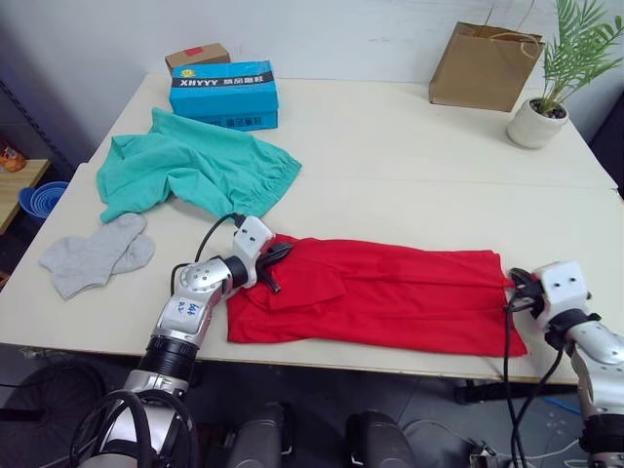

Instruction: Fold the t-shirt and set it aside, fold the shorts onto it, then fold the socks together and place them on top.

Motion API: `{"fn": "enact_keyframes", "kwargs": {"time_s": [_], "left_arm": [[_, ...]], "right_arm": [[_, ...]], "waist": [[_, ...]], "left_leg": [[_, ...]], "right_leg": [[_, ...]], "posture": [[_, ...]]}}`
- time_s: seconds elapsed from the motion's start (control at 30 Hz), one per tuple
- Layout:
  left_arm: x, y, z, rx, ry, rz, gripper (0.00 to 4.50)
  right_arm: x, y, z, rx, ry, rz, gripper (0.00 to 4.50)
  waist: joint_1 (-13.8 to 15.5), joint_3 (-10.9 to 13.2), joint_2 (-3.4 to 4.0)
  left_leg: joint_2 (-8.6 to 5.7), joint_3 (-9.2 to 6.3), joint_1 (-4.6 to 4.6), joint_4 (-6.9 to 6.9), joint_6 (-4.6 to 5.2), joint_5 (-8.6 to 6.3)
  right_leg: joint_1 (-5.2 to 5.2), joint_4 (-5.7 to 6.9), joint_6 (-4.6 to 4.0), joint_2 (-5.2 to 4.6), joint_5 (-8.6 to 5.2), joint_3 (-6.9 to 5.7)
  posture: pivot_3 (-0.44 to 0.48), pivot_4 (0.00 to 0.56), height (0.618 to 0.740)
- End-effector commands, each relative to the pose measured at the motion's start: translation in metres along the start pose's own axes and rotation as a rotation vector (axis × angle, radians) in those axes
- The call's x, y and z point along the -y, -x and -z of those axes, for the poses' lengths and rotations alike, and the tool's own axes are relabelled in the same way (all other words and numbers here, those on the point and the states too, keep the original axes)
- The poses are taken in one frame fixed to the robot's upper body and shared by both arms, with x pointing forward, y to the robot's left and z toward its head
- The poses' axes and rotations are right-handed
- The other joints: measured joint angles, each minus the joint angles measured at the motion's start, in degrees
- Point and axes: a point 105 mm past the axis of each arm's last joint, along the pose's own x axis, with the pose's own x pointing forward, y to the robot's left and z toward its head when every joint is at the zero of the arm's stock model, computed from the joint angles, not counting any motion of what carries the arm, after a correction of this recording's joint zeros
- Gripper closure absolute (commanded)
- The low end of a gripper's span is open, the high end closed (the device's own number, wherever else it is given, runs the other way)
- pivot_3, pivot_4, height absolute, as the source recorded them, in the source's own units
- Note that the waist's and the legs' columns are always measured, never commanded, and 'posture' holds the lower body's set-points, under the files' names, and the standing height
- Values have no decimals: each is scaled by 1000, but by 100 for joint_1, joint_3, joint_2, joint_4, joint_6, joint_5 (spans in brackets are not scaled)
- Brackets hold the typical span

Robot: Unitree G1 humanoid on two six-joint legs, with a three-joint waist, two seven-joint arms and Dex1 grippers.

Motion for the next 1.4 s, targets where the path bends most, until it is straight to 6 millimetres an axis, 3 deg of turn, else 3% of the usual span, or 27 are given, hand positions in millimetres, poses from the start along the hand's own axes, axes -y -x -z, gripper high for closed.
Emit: {"fn": "enact_keyframes", "kwargs": {"time_s": [0.03, 0.13, 0.23, 0.3, 0.37, 0.47, 0.63, 0.8, 0.9, 1.0, 1.17, 1.27, 1.4], "left_arm": [[-5, 7, -10, 81, 28, 27, 4500], [2, 11, -41, 238, 25, 111, 4500], [24, 9, -51, 262, -39, 286, 4500], [34, 5, -46, 232, -70, 339, 4500], [40, 0, -39, 208, -70, 346, 4500], [44, -8, -27, 156, -69, 316, 4500], [38, -7, -7, 123, -62, 244, 4500], [27, 7, 4, 131, -56, 192, 4500], [23, 15, -14, 238, -38, 189, 4500], [22, 30, -34, 354, -11, 226, 4500], [30, 59, -55, 391, -58, 360, 3289], [35, 78, -70, 393, -63, 448, 2388], [37, 93, -75, 357, -56, 515, 1086]], "right_arm": [[13, 3, -41, 237, -195, 33, 4478], [-4, 6, -73, 380, -287, -91, 4478], [-62, -1, -105, 424, -217, -340, 4478], [-97, -6, -109, 392, -137, -462, 4478], [-118, -13, -105, 354, -83, -507, 4478], [-133, -28, -96, 312, -45, -491, 4478], [-105, -40, -68, 250, -96, -342, 4478], [-66, -27, -45, 228, -148, -277, 4478], [-44, -16, -51, 273, -185, -296, 4478], [-32, 1, -79, 376, -229, -393, 4478], [-14, 14, -93, 317, -152, -494, 2826], [5, -1, -99, 216, -101, -532, 1814], [11, -21, -89, 17, -50, -618, 384]], "waist": [[-12, 0, 0], [-48, 3, 3], [-17, 4, 4], [-10, 3, 4], [5, 3, 4], [43, 4, 3], [34, 4, 3], [15, 4, 3], [4, 4, 3], [-7, 5, 5], [5, 6, 6], [-22, 12, 15], [-32, 13, 21]], "left_leg": [[0, 1, 0, 0, 0, 0], [6, 0, -9, -3, -3, 3], [4, -1, -11, -3, 1, 1], [5, -1, -11, -3, 1, 0], [4, -1, -11, -3, 0, -1], [-2, -5, -17, -2, 3, -2], [-9, -5, -21, 0, 10, -2], [-4, -6, -14, -2, 9, -2], [-4, -4, -12, -2, 9, -2], [-1, -4, -13, -4, 10, -3], [1, -6, -14, -10, 9, -5], [1, -3, -13, -9, 11, -7], [1, 2, -14, -12, 11, -6]], "right_leg": [[-1, 0, 0, 0, 0, 1], [-10, -1, -3, 4, 1, 0], [-9, -4, -3, 2, 1, -3], [-10, -5, -3, 2, 1, -3], [-9, -6, -3, 2, 1, -3], [-11, -8, -3, -2, 1, -7], [-9, -12, -1, -6, 2, -10], [-3, -12, -1, -3, 2, -12], [-4, -13, -1, -3, 2, -10], [-7, -13, -2, -4, 2, -8], [-4, -23, -2, -6, 2, -9], [0, -36, -3, -6, 2, -8], [2, -52, -8, -9, 5, -10]], "posture": [[0, 150, 740], [0, 150, 740], [0, 150, 740], [0, 150, 740], [0, 150, 740], [0, 150, 740], [0, 150, 740], [0, 150, 740], [0, 150, 740], [0, 150, 740], [0, 150, 740], [0, 150, 740], [0, 150, 740]]}}
